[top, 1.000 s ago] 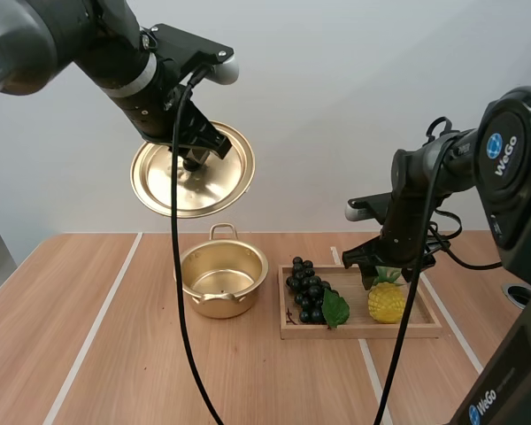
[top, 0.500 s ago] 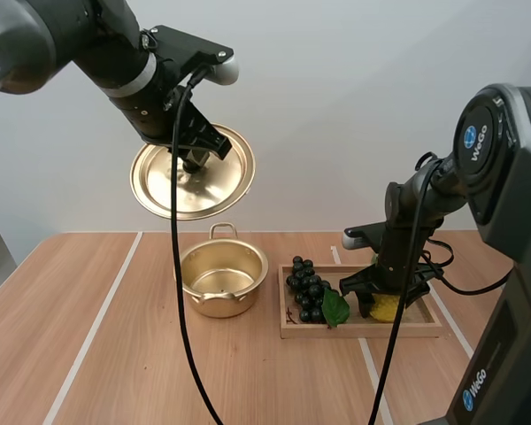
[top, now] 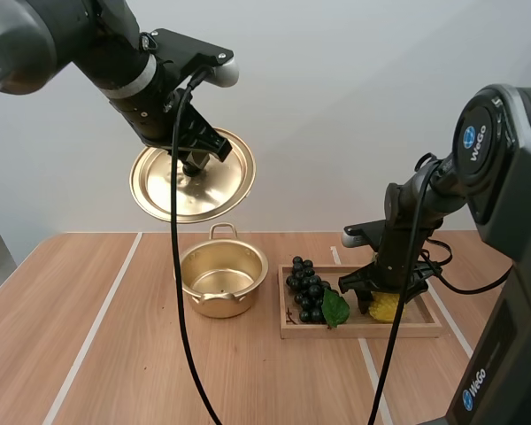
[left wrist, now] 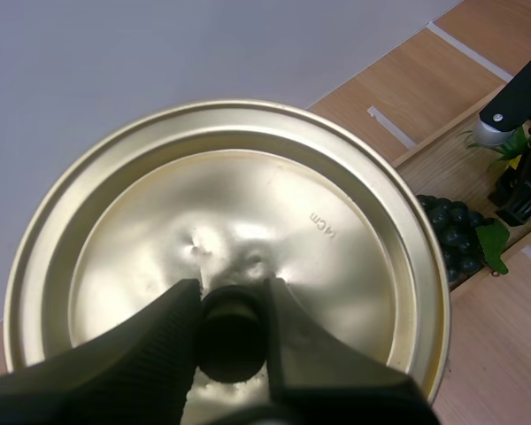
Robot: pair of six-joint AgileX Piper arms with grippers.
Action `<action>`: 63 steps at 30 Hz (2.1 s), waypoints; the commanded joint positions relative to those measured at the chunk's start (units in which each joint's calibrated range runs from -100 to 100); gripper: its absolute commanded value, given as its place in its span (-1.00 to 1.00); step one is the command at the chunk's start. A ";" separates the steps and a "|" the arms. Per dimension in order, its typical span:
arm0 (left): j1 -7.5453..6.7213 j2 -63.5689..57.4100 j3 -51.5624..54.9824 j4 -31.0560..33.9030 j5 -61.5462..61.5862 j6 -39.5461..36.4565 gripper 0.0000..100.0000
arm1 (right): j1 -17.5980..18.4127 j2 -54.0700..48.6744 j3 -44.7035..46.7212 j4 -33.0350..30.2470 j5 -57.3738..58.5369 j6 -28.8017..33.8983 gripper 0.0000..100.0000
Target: Open the pot, put the pineapple inside, and close it
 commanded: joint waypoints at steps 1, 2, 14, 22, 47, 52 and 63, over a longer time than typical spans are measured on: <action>0.06 -0.61 -0.46 0.38 -0.81 -0.61 -1.00 | -0.19 0.14 0.42 -0.19 -0.12 1.84 0.30; 0.06 -0.61 -0.46 0.38 -1.35 -0.61 -1.00 | -0.19 0.14 0.42 -0.62 0.22 1.84 -0.08; 0.06 -5.12 -0.76 0.07 -21.74 -2.71 -1.00 | -0.19 -0.73 -2.92 -1.45 0.31 1.84 -1.00; 0.06 -12.24 -5.16 0.74 -27.63 -1.70 -1.00 | -0.19 -7.95 -12.81 0.72 12.02 1.84 -1.00; 2.79 -9.41 -34.64 -0.35 -24.16 -1.70 -1.00 | 14.05 -15.34 -30.67 7.96 19.81 -7.57 -1.00; 2.79 -9.24 -38.45 0.05 -21.92 -1.59 -1.00 | 18.43 -9.55 -30.67 7.85 19.81 -7.57 -1.00; 2.79 -8.58 -39.09 3.90 -17.27 -1.36 -1.00 | 23.39 1.56 -30.67 7.98 16.79 -7.57 -1.00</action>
